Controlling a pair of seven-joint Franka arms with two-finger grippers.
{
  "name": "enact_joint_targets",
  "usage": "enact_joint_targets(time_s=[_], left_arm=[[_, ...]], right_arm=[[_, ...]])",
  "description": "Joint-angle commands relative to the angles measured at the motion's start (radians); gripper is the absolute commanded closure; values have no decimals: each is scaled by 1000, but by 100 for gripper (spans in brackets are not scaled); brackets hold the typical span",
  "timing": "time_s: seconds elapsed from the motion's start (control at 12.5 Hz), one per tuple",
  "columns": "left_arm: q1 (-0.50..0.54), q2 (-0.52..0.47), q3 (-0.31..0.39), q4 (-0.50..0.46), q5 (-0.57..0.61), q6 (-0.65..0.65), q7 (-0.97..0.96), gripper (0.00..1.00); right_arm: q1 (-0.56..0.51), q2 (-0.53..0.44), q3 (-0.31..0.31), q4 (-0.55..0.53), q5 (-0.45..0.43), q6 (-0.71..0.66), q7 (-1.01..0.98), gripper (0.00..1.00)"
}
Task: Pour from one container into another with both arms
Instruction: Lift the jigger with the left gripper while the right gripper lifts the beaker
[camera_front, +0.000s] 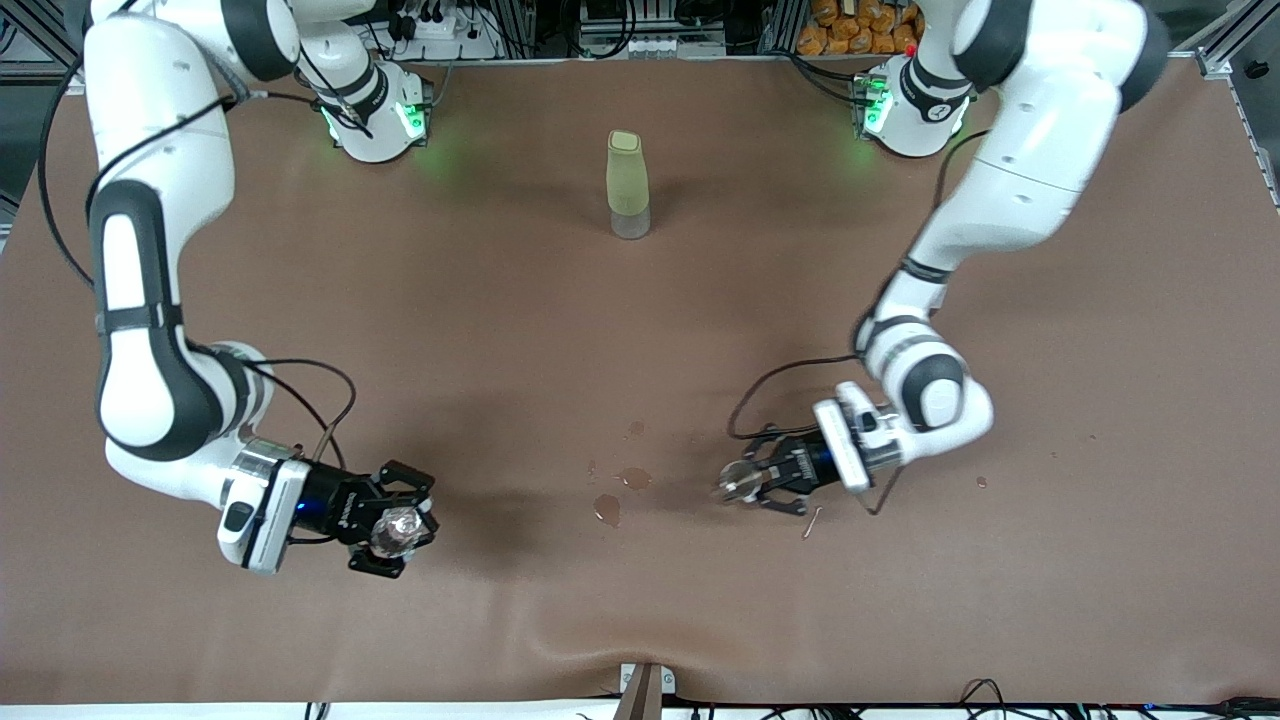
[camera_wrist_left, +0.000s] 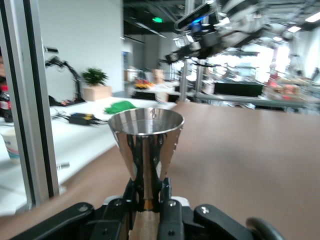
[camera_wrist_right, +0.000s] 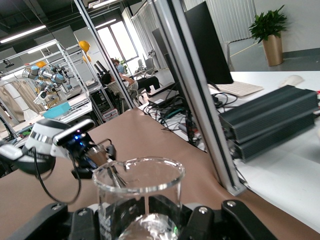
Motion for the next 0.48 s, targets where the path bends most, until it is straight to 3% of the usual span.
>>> enact_joint_targets(time_s=[0.0, 0.16, 0.4], left_arm=[[-100, 78, 20, 175, -109, 130, -16, 100], [-141, 78, 21, 209, -110, 199, -64, 100], [-257, 96, 95, 279, -114, 305, -143, 100]], right_arm=[[51, -67, -10, -47, -22, 20, 95, 100], [78, -92, -10, -67, -42, 20, 149, 100], [105, -150, -10, -120, -47, 21, 226, 100]])
